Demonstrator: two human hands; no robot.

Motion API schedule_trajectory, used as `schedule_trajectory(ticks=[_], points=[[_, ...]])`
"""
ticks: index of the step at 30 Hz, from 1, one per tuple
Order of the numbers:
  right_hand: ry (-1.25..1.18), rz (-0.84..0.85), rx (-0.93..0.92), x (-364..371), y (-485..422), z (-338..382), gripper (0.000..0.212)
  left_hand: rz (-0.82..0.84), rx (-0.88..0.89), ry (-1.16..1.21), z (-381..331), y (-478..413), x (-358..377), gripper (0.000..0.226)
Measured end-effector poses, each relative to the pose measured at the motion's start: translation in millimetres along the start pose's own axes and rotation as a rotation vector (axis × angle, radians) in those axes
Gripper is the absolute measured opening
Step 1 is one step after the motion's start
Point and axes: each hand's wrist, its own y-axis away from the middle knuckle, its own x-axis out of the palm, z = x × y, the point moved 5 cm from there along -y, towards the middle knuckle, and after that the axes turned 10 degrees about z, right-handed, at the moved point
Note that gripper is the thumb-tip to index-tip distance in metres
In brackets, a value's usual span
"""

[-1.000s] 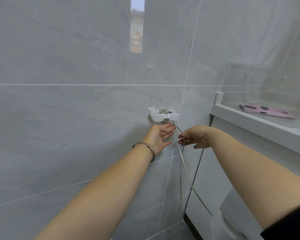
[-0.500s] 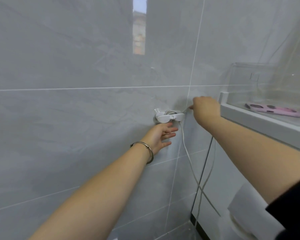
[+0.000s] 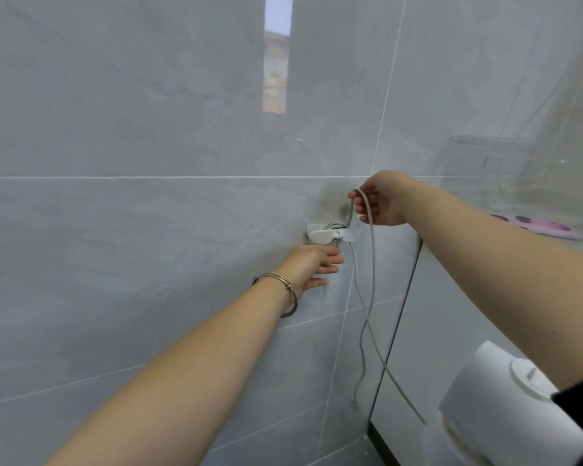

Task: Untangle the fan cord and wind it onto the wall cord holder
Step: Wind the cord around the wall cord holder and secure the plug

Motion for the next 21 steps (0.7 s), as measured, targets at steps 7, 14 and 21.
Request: schedule_trajectory(ticks=[7,14,21], points=[[0.081,0.034,0.023,7,6,-4,0.03,0.142,0.05,0.002,-13,5,25,0.039],[0.107,0.04,0.01,9,13,-10,0.027,0.117,0.049,0.083,-15,11,24,0.034],[0.136,0.041,-0.021,9,17,-14,0.023,0.109,0.098,0.014,-13,11,29,0.017]])
